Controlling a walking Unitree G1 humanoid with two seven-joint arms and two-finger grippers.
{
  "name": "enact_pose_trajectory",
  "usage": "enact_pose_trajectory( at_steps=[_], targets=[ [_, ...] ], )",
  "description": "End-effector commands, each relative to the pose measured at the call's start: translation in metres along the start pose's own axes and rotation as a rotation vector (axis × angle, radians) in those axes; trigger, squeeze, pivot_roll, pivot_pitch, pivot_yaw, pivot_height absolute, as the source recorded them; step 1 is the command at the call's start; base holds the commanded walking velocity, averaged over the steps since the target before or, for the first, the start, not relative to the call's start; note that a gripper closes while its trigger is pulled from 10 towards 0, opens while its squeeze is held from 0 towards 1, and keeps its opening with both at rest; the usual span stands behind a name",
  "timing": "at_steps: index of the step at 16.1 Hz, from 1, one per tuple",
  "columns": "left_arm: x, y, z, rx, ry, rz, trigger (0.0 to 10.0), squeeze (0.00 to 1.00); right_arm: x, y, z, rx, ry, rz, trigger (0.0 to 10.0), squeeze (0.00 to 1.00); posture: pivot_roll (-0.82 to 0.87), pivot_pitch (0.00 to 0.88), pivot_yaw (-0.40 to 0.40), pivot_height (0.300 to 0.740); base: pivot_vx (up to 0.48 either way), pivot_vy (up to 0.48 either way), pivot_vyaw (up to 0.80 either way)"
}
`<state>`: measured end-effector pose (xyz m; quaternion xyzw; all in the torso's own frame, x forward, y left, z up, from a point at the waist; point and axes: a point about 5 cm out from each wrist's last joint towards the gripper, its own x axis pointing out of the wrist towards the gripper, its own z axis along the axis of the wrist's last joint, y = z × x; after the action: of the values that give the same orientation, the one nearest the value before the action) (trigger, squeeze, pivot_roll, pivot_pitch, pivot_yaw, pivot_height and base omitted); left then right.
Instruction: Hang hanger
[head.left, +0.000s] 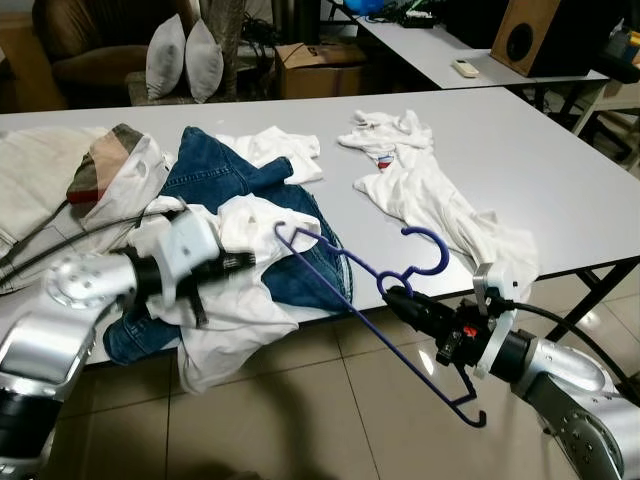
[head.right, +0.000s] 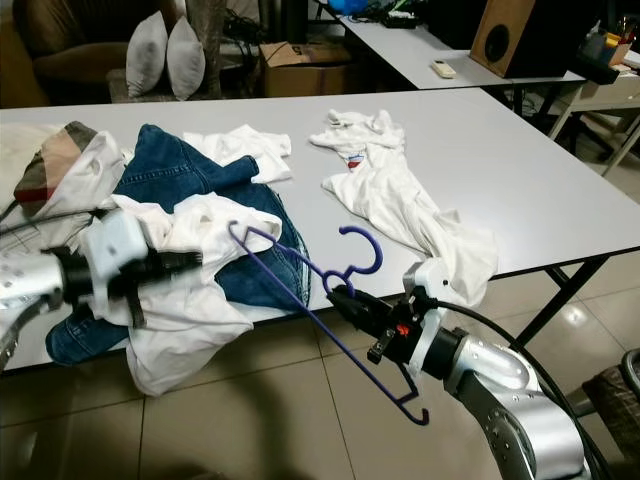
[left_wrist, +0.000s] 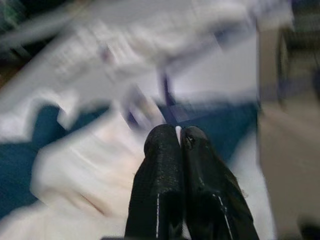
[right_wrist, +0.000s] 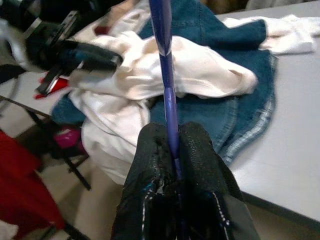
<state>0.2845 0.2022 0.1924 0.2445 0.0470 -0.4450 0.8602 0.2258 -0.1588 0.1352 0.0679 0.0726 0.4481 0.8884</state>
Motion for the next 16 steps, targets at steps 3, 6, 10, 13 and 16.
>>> enact_pose_trajectory(
  at_steps=[3, 6, 10, 13, 16],
  targets=[
    [-0.014, 0.017, 0.027, 0.072, -0.093, 0.071, 0.0, 0.00, -0.004, 0.001, 0.012, -0.023, -0.014, 0.083, 10.0, 0.00, -0.01, 0.000, -0.064, 0.740, 0.000, 0.000, 0.00],
    [-0.014, 0.011, 0.029, 0.069, -0.109, 0.047, 0.0, 0.00, 0.000, 0.000, 0.014, -0.032, -0.002, 0.116, 10.0, 0.00, -0.01, 0.000, -0.073, 0.740, 0.000, 0.000, 0.00],
    [-0.007, -0.002, 0.030, 0.044, -0.110, -0.038, 0.0, 0.00, 0.005, -0.006, 0.020, -0.054, -0.004, 0.123, 10.0, 0.00, -0.01, 0.000, -0.084, 0.740, 0.000, 0.000, 0.00],
    [-0.002, -0.007, 0.032, 0.050, -0.114, -0.070, 0.0, 0.00, 0.012, -0.013, 0.018, -0.056, 0.020, 0.105, 10.0, 0.00, -0.01, 0.000, -0.084, 0.740, 0.000, 0.000, 0.00],
    [0.004, -0.015, 0.035, 0.061, -0.091, -0.142, 0.0, 0.00, 0.019, -0.018, 0.019, -0.048, 0.014, 0.095, 10.0, 0.00, -0.01, 0.000, -0.090, 0.740, 0.000, 0.000, 0.00]
  ],
)
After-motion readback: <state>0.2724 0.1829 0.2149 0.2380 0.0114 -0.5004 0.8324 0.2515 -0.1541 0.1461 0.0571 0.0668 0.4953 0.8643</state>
